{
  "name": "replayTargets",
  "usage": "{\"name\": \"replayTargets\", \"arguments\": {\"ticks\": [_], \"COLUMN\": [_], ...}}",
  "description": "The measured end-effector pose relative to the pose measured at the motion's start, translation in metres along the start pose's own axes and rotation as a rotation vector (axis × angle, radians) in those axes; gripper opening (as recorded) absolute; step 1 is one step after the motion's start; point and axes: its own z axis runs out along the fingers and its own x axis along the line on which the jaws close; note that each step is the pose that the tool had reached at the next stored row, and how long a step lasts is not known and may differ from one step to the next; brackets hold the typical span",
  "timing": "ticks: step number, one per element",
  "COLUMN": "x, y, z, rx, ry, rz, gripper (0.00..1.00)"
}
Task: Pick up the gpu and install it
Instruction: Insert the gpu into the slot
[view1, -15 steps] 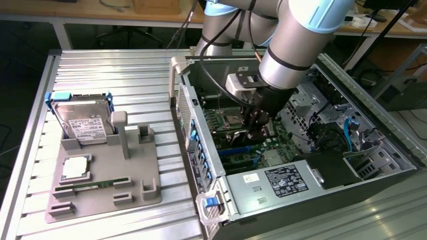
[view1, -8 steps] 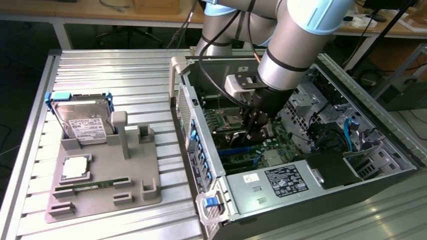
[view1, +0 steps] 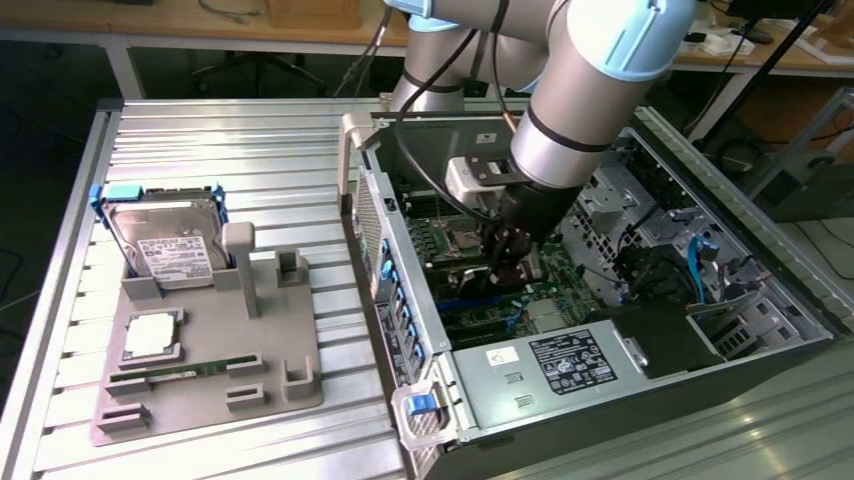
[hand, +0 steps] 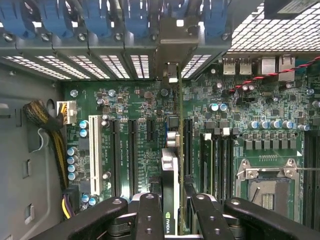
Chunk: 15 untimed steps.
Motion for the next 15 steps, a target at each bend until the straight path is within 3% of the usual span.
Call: {"name": "replayTargets", "arguments": {"ticks": [11,15], "x": [0.0008,0.0017], "y": [0.0003,0.0003], "z": [0.0032,0.0033], "rx": [0.0001,-0.0028], "ry": [0.0009,0.0008], "rz": [0.000,0.000], "gripper": [0.27,0.27]}}
